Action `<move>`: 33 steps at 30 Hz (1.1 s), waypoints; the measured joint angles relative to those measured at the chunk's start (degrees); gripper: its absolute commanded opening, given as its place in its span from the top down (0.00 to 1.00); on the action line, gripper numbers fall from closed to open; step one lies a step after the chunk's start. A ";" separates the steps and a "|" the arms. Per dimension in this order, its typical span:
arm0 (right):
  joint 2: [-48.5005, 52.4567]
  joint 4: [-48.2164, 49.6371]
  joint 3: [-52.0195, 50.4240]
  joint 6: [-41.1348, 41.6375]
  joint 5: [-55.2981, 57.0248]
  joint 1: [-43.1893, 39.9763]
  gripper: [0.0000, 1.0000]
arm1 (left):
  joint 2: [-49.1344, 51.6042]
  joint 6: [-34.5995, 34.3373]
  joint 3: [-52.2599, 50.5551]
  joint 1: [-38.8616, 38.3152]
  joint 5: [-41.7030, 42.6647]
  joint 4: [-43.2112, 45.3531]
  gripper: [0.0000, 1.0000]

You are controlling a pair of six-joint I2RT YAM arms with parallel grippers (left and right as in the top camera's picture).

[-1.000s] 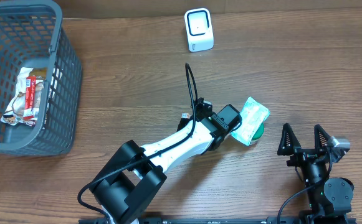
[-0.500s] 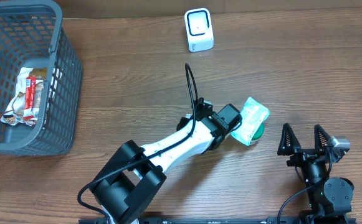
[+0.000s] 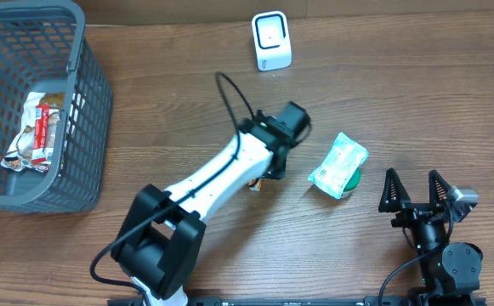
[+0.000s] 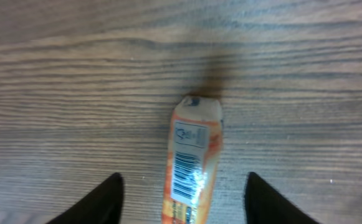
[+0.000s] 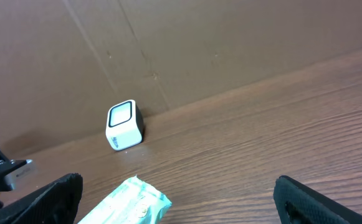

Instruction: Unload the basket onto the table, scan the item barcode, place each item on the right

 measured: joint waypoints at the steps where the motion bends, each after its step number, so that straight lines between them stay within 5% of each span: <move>1: 0.00 0.02 0.00 -0.02 0.00 0.00 0.00 | 0.00 0.31 0.00 0.92 1.42 -0.02 0.51; 10: 0.00 0.02 0.00 0.02 0.00 0.00 0.00 | 0.00 1.79 -4.63 2.36 7.37 4.20 0.50; 14: 0.00 0.02 0.00 -0.02 0.00 0.00 0.00 | 0.00 1.95 -7.52 2.38 7.65 6.12 0.77; 18: 0.00 0.00 0.00 0.00 -0.02 0.00 0.00 | 0.00 2.75 -8.22 2.38 7.23 7.19 0.90; 19: 0.00 0.00 0.00 -0.02 -0.02 0.00 0.00 | 0.00 2.69 -8.22 2.38 7.23 7.26 0.87; 22: 0.00 0.00 0.00 0.00 0.00 0.00 0.00 | 0.00 3.19 -8.22 2.38 7.23 7.43 0.55; 25: 0.00 0.02 0.00 -0.02 -0.02 0.00 0.00 | 0.00 3.30 -8.22 2.38 7.45 7.58 0.40; 33: 0.00 0.04 0.00 0.00 -0.02 0.00 0.00 | 0.00 3.10 -8.17 2.38 7.69 10.08 0.41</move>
